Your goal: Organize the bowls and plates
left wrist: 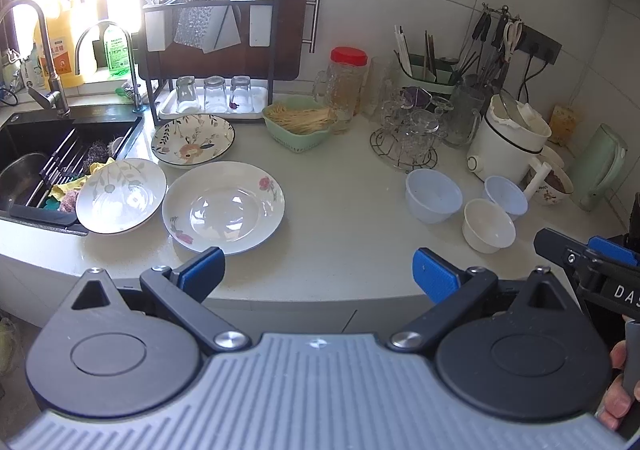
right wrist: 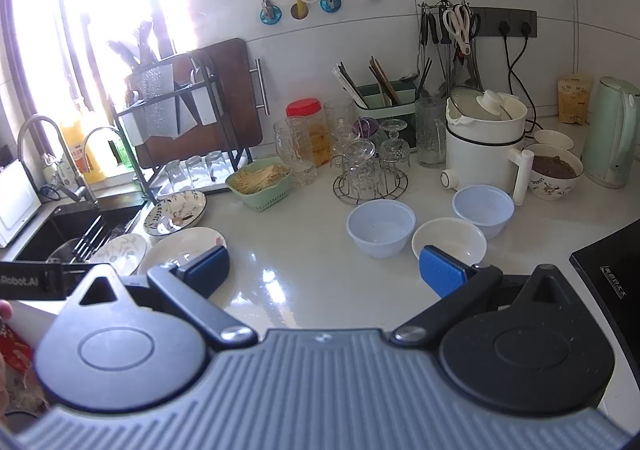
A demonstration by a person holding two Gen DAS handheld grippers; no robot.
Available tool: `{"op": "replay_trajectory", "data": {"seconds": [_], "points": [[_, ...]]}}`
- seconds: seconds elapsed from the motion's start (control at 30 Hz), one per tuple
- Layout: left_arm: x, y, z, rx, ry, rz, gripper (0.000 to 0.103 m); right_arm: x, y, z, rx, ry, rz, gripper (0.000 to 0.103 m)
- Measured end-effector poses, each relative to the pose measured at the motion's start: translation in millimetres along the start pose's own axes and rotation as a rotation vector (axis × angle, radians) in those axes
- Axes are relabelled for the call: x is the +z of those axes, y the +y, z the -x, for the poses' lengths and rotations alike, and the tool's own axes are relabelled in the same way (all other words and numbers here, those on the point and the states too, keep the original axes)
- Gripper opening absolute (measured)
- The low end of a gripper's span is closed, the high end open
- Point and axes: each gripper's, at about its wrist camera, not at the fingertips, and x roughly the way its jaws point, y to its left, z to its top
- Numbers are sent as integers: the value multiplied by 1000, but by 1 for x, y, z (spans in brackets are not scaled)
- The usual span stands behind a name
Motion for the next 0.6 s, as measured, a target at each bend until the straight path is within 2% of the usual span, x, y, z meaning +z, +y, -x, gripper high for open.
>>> {"op": "replay_trajectory", "data": {"seconds": [0.6], "points": [[4, -10, -2, 2, -7, -1, 102, 1, -3, 3, -2, -3, 9, 103]]}}
